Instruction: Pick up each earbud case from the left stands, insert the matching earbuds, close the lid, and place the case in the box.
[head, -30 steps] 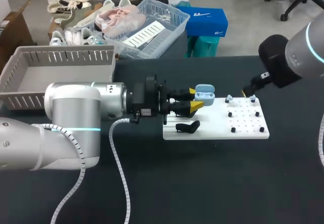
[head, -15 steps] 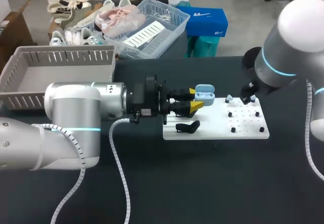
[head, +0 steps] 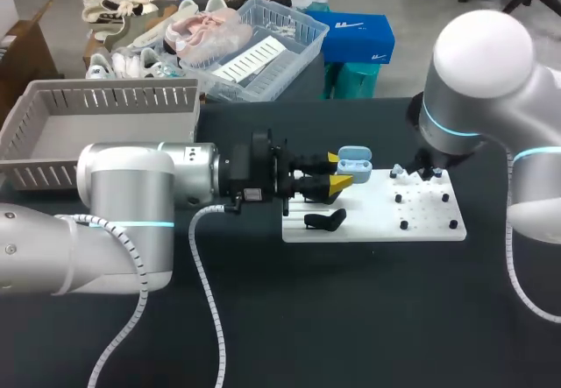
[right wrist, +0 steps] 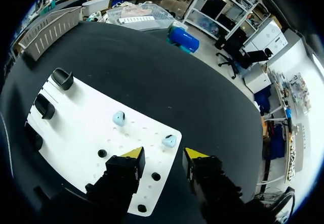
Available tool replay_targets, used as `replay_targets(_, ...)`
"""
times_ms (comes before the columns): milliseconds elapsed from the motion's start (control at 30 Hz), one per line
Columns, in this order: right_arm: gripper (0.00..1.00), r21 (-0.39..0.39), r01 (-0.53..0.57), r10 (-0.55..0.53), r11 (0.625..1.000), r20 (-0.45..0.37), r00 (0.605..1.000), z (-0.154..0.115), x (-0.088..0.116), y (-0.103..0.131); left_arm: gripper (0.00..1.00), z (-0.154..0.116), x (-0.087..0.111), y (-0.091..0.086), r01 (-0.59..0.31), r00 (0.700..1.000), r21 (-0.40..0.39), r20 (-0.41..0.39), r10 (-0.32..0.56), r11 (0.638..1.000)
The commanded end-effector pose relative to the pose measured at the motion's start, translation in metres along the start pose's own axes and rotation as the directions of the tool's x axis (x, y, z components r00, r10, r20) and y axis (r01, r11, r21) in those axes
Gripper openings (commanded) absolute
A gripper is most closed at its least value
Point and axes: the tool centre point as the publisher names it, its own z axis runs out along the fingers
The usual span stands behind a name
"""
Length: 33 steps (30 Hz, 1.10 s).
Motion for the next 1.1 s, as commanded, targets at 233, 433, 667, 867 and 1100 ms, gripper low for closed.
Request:
replay_targets(233,0.45,0.008,0.002,-0.002,1.000,-0.037,0.999,0.015,-0.007,-0.001,0.00,0.001,0.001,0.001,0.000,1.000,0.000,0.000,0.000,1.000)
replay_targets(433,0.44,0.011,0.009,-0.008,1.000,-0.045,0.999,0.019,-0.009,-0.002,0.00,0.001,0.001,0.001,0.000,1.000,0.000,0.000,0.000,1.000)
replay_targets(667,0.36,0.018,0.012,-0.011,1.000,-0.062,0.998,0.024,-0.008,-0.003,0.00,0.001,0.001,0.001,0.000,1.000,0.000,0.000,0.000,1.000)
replay_targets(867,0.34,0.021,0.013,-0.011,1.000,-0.072,0.997,0.026,-0.007,-0.003,0.00,0.001,0.001,0.001,0.000,1.000,0.000,0.000,0.000,1.000)
replay_targets(1100,0.34,0.031,0.005,-0.003,0.999,-0.080,0.997,0.028,-0.006,-0.004,0.00,0.001,0.001,0.001,0.000,1.000,0.000,0.000,0.000,1.000)
